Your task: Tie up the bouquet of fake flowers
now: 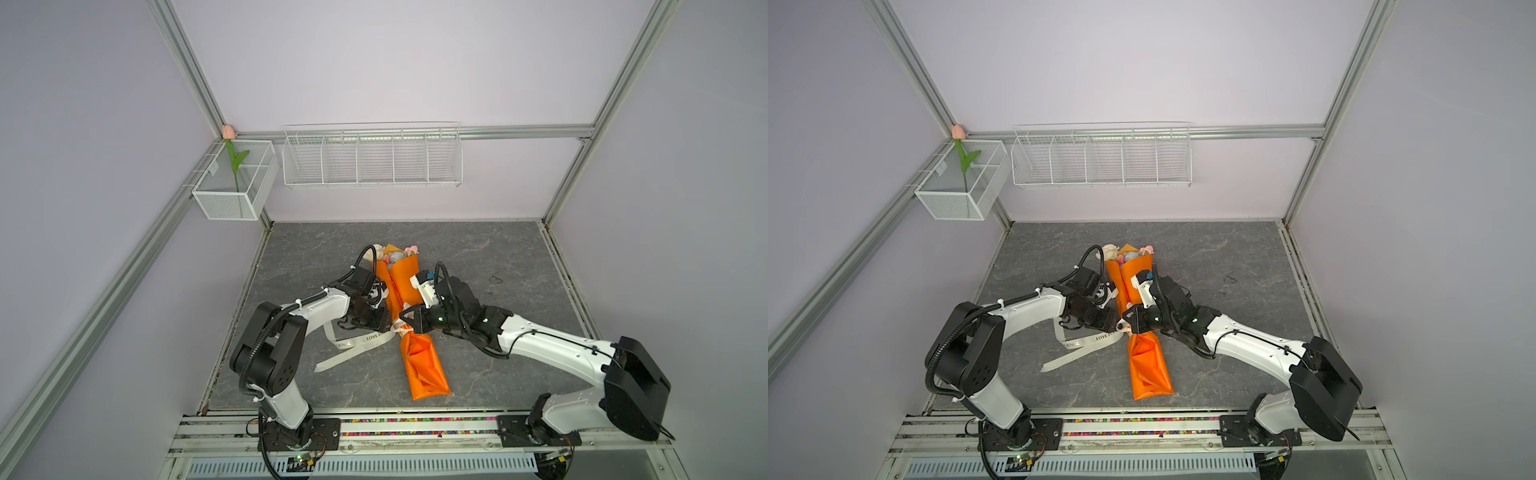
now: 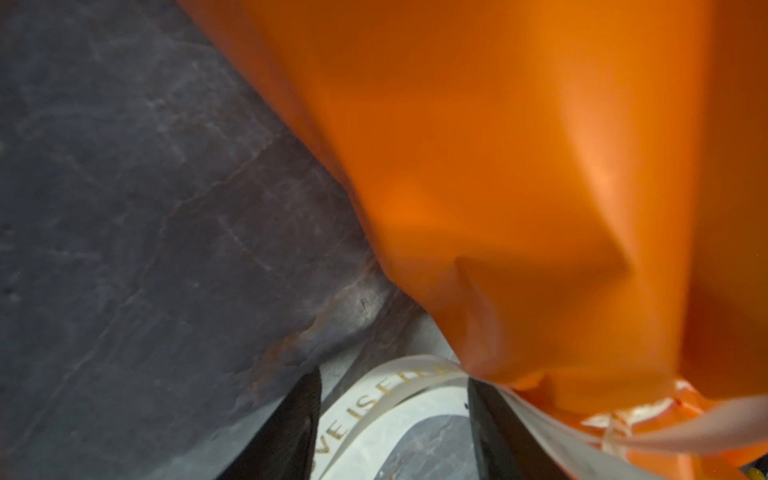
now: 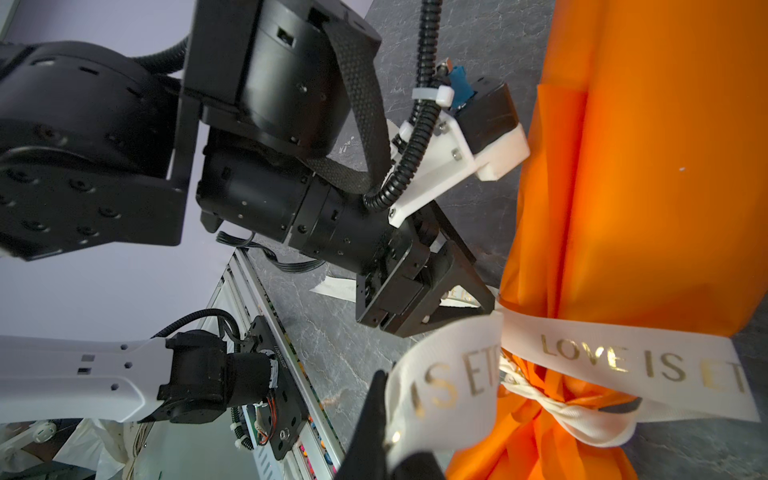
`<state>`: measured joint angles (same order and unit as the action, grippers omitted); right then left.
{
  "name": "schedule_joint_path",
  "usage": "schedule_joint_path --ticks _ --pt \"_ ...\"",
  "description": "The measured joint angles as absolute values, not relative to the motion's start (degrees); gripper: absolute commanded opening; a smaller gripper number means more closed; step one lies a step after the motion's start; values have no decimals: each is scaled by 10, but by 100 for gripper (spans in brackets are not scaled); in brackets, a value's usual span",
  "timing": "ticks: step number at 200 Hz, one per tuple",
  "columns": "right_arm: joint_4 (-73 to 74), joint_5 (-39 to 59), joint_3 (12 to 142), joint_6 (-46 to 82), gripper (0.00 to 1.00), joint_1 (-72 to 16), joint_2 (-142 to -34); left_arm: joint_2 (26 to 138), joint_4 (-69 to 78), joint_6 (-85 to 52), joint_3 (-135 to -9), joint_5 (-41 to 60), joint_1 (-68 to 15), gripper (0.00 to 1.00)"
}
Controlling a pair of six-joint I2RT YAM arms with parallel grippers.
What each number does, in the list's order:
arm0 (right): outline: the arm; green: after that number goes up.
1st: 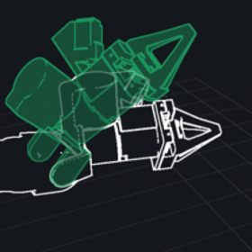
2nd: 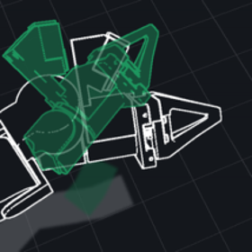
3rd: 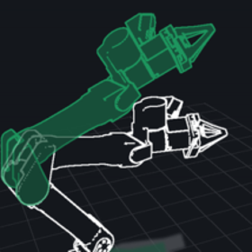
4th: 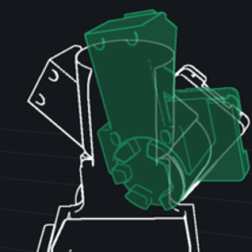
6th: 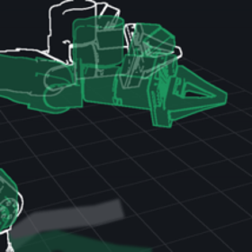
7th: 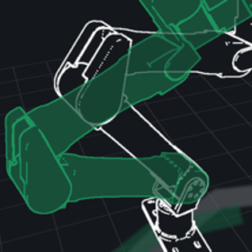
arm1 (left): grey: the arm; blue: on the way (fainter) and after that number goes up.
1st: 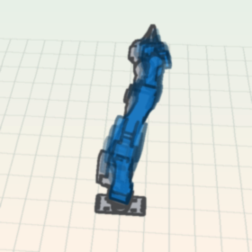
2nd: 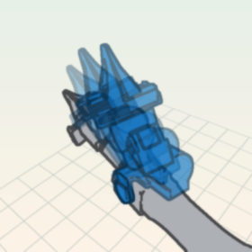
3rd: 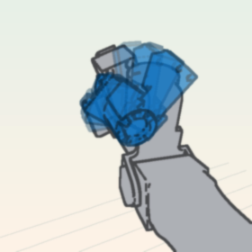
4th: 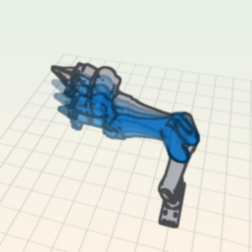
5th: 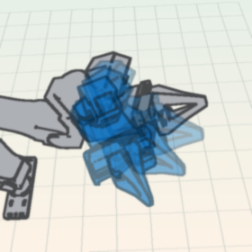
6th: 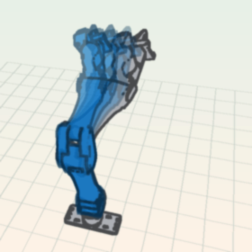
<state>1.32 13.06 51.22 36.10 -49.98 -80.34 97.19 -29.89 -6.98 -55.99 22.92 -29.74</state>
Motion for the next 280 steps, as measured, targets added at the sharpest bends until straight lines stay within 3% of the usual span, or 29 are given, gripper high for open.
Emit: schedule_joint_path --ticks 34,82,137,152,177,193,220,249,280 --pt "13 129 512 360 7 -500 -803 972 -277 -70 -556 219 -297 60" --pt "13 129 512 360 7 -500 -803 987 -282 -75 -557 218 -296 32" --pt "6 120 512 358 7 -500 -803 980 -284 -76 -557 211 -296 10" --pt "6 117 512 357 7 -500 -803 975 -283 -75 -557 211 -296 0" --pt "5 115 512 355 7 -500 -802 974 -291 -85 -557 196 -295 0" --pt "3 114 512 355 7 -500 -802 962 -301 -114 -557 173 -295 26" --pt "-3 112 512 353 7 -498 -802 874 -319 -205 -529 107 -295 48" --pt "-5 111 512 351 7 -499 -801 749 -349 -336 -472 56 -293 55" --pt "-6 111 512 350 7 -499 -797 689 -380 -449 -397 5 -292 62"
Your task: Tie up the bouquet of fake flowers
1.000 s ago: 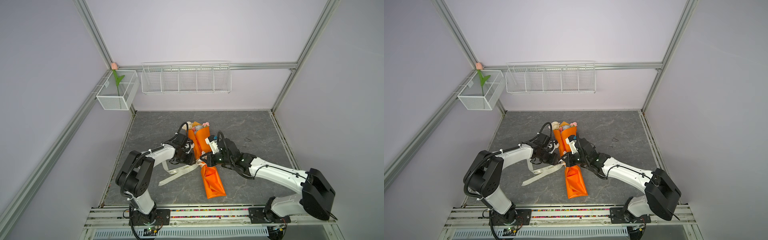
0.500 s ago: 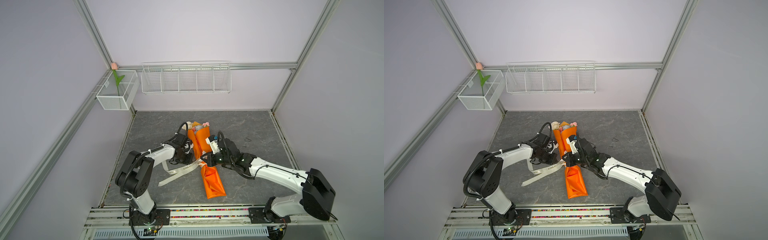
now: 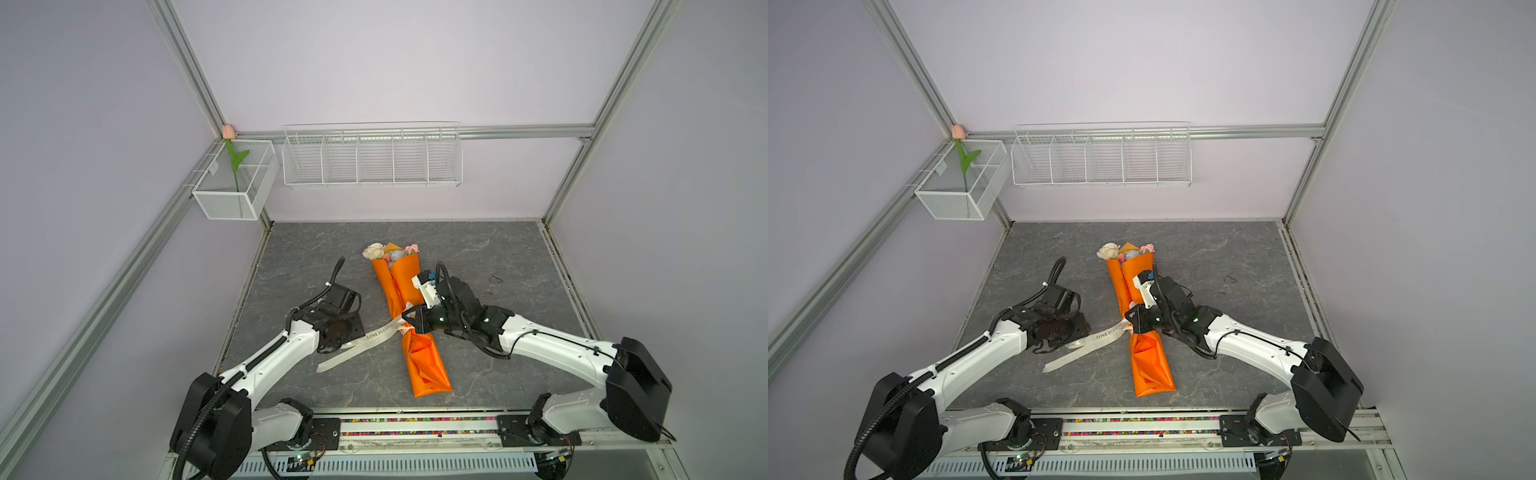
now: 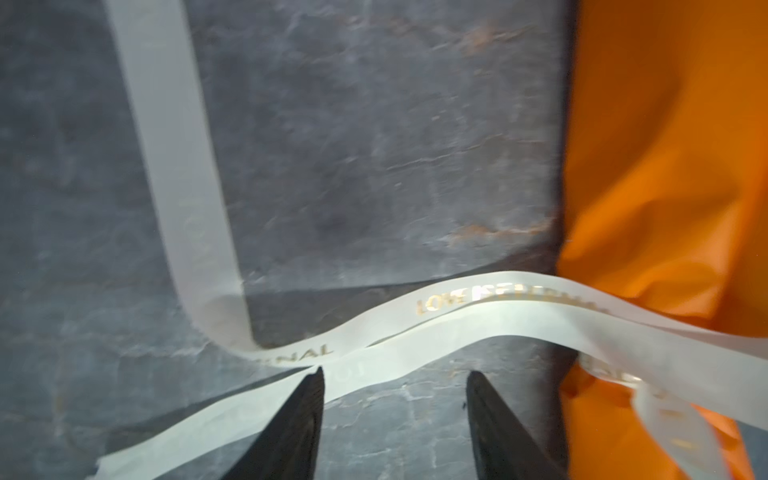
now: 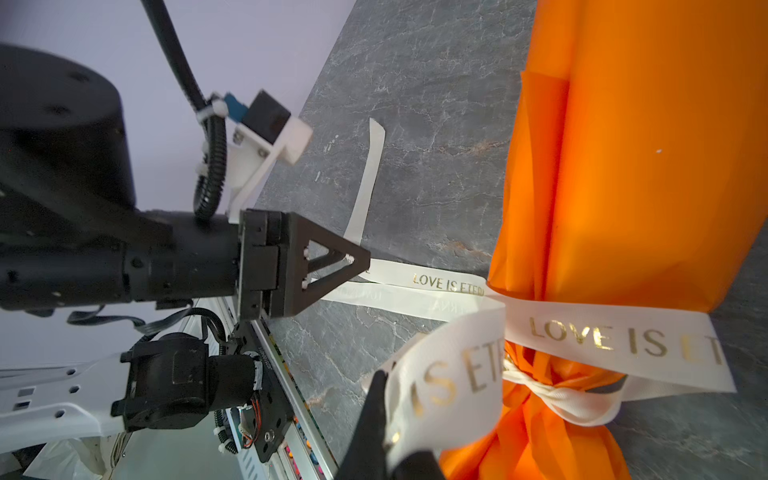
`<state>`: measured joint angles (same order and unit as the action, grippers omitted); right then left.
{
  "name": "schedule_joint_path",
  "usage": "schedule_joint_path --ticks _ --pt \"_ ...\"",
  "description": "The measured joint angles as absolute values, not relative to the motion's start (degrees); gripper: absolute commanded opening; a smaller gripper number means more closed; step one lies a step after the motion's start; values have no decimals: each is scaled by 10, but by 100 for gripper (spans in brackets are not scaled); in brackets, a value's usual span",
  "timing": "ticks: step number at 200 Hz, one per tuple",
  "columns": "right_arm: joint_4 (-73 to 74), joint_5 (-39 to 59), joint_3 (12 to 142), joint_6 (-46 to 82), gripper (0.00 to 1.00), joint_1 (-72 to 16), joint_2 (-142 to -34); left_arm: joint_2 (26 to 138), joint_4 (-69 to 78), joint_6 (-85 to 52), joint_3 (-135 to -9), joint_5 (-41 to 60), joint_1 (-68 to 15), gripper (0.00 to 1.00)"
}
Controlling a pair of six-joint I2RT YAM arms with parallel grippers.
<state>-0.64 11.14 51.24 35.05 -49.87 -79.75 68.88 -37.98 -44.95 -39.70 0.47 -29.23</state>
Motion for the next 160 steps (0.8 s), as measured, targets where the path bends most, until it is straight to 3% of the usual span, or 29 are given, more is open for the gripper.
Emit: schedule_joint_path --ticks 15,24,78,138,160 --pt "-6 112 512 350 7 -499 -797 679 -396 -483 -372 -18 -292 63" --pt "-6 112 512 350 7 -499 -797 678 -404 -494 -368 -29 -291 70" --pt "-6 114 512 349 7 -499 -797 698 -388 -536 -368 -67 -279 72" --pt "-6 114 513 347 7 -499 -797 751 -341 -555 -368 -73 -266 63" --pt "-6 114 513 347 7 -499 -797 769 -334 -553 -368 -72 -265 52"
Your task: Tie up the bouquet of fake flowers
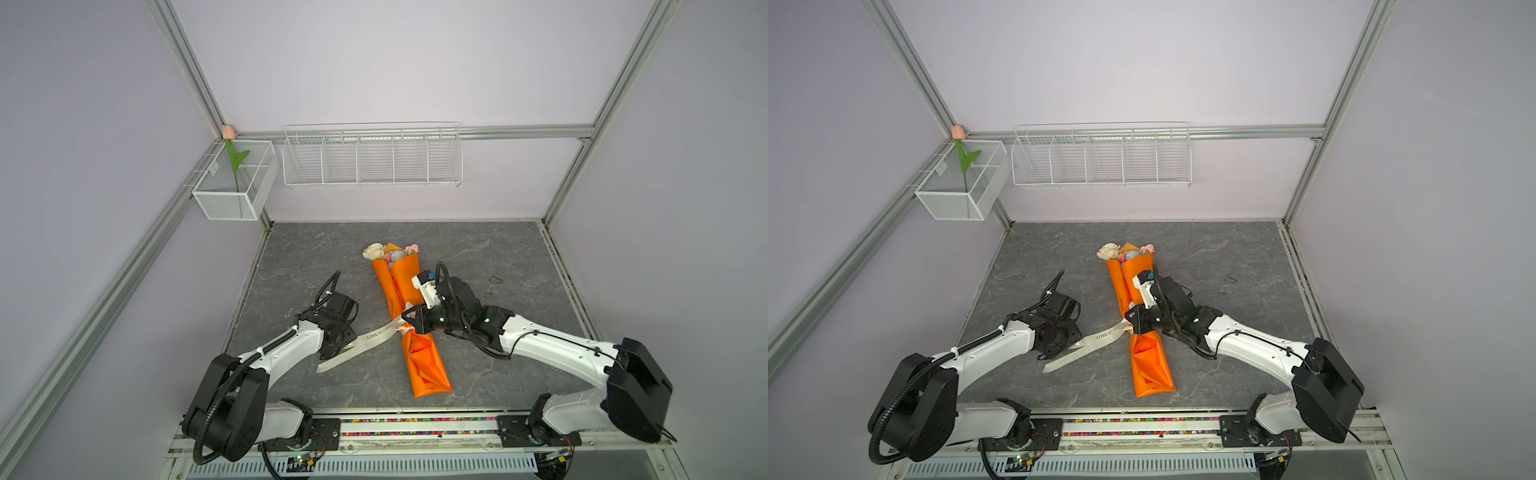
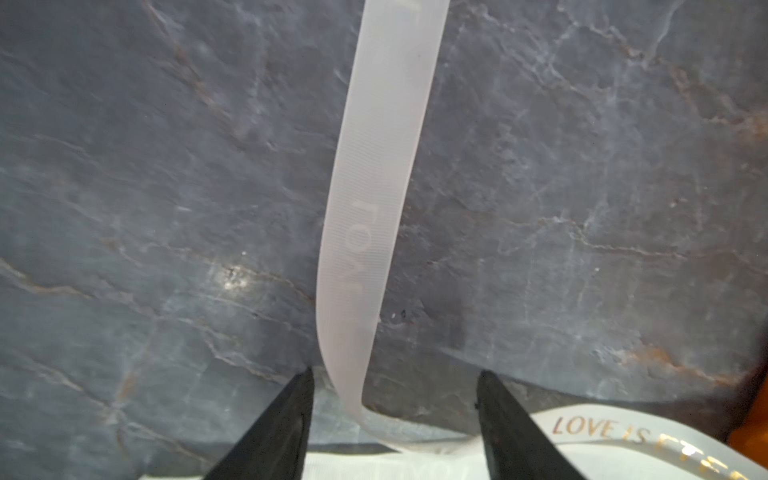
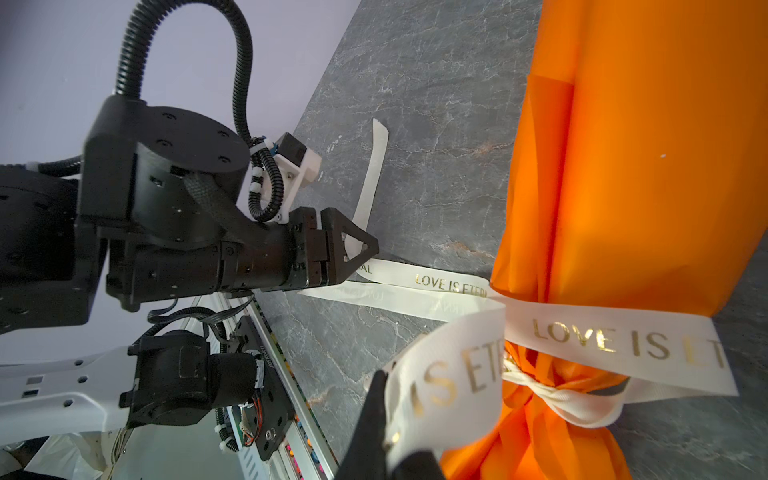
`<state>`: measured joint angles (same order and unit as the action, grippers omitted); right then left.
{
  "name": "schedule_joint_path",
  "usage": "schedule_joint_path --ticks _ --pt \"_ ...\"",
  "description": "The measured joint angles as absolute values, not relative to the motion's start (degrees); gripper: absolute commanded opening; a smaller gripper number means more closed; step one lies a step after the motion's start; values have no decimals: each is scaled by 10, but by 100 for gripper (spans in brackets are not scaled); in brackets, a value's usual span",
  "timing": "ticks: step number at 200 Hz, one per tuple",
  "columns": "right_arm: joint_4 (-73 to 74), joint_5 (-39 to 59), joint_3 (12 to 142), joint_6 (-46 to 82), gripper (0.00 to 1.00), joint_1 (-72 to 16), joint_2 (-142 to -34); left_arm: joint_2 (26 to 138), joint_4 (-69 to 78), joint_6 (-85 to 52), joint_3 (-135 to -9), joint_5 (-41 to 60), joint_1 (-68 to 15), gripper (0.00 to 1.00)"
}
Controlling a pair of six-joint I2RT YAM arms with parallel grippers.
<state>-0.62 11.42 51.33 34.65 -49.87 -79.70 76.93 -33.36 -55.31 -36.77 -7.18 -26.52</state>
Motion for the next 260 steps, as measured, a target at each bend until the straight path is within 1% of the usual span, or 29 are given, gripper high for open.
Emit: schedule_joint_path --ticks 12,29,41,54,81,102,121,144,171,190,210,227,242,260 --pt "-6 114 514 347 7 -499 -797 776 -329 -553 -367 -72 -265 43" --pt "-6 115 515 347 7 -499 -797 779 -329 -543 -368 -74 -265 26" --pt "-6 116 515 347 7 -499 -797 781 -335 -532 -369 -71 -265 10" --pt "-6 116 515 346 7 -499 -797 780 -351 -520 -378 -70 -265 0" --pt "-7 114 518 347 7 -498 -797 752 -391 -497 -413 -59 -265 0" --pt "-6 114 523 350 7 -496 -797 687 -424 -488 -441 -41 -271 0" --pt "-8 113 531 354 7 -493 -797 611 -437 -490 -448 -11 -303 0" --pt "-24 103 547 359 7 -489 -797 515 -451 -523 -444 35 -353 0" --pt "-40 103 562 361 7 -478 -800 441 -431 -580 -421 112 -376 0" --pt "-52 106 568 362 7 -475 -805 449 -418 -611 -432 135 -436 0" --pt "-76 113 585 357 7 -473 -814 496 -397 -629 -484 141 -515 0" --pt "-87 122 597 355 7 -471 -817 538 -362 -634 -535 127 -575 0" --pt "-89 131 601 355 7 -468 -817 560 -328 -634 -559 122 -605 0" --pt "-93 136 601 355 7 -464 -818 578 -295 -634 -570 116 -612 0"
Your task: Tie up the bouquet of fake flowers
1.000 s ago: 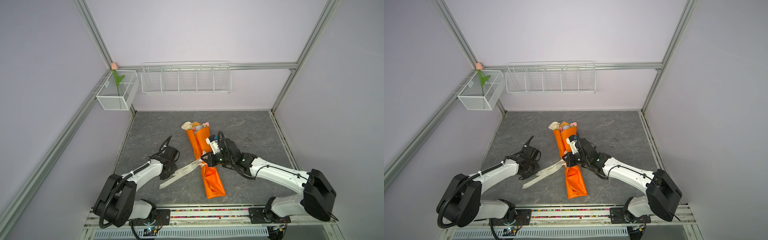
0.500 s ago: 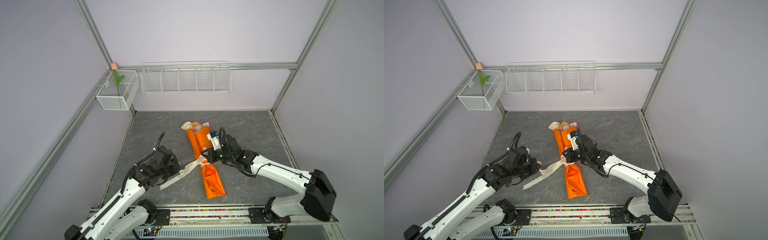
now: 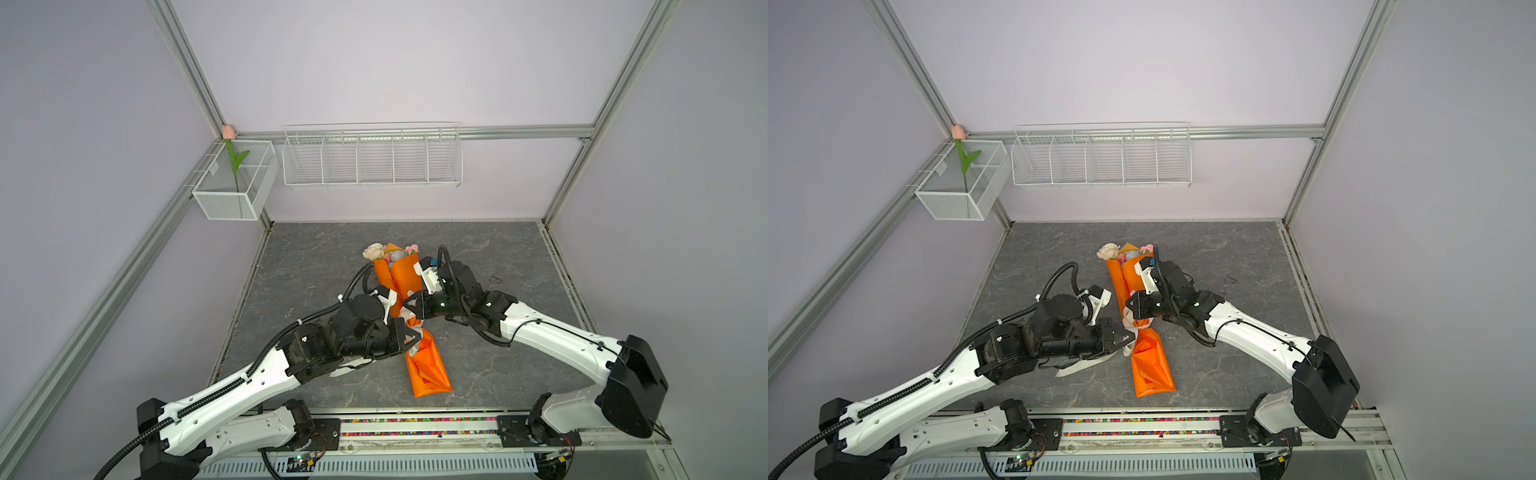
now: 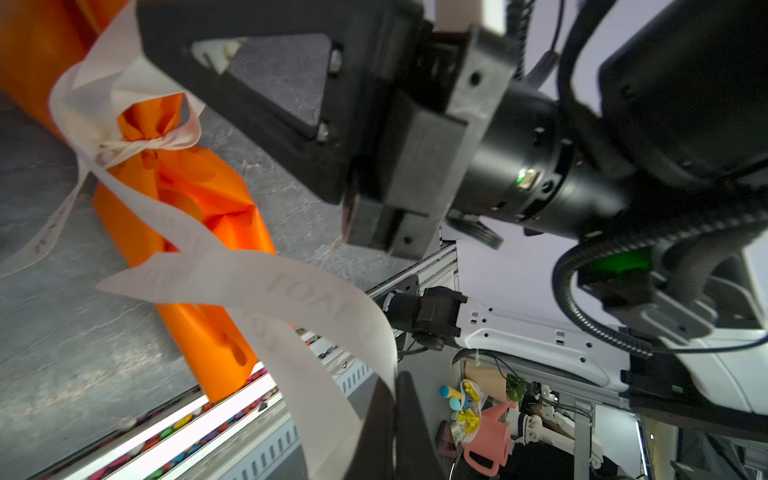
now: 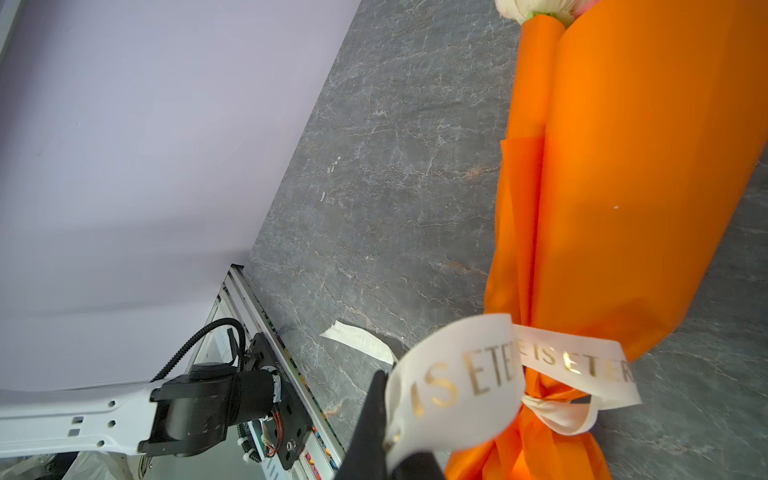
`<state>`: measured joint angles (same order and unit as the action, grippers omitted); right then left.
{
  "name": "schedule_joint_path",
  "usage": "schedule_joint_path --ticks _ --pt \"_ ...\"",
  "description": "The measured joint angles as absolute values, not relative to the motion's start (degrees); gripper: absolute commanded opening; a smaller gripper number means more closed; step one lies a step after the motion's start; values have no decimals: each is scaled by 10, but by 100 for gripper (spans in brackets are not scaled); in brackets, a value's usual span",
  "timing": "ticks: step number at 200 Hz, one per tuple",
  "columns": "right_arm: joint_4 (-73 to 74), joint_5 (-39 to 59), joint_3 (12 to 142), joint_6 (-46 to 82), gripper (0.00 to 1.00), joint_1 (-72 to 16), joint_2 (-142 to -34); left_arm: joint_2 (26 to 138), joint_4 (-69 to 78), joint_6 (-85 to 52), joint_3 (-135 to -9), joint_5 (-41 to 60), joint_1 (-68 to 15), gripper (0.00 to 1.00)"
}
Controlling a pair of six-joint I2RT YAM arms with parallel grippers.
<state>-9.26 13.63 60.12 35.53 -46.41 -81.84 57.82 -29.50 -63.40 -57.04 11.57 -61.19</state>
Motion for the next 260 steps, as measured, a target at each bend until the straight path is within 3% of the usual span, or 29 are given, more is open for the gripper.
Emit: schedule_joint_path --ticks 148,183,189,193,196,215,228,260 --pt "-106 179 601 345 7 -415 -825 790 -93 -464 -628 156 -675 12" --pt "-130 179 601 338 7 -402 -825 827 -80 -441 -631 164 -677 35" --pt "-133 178 601 337 7 -401 -825 829 -79 -436 -631 166 -677 41" --pt "-135 178 601 337 7 -400 -825 830 -81 -430 -631 165 -677 53" --pt "-137 178 601 336 7 -399 -825 830 -80 -429 -631 166 -676 56" --pt "-144 179 601 333 7 -398 -825 831 -97 -410 -637 163 -675 59" --pt "-142 179 601 331 7 -399 -825 819 -106 -397 -632 161 -675 68" --pt "-133 183 601 329 7 -400 -825 721 -127 -361 -577 154 -668 73"
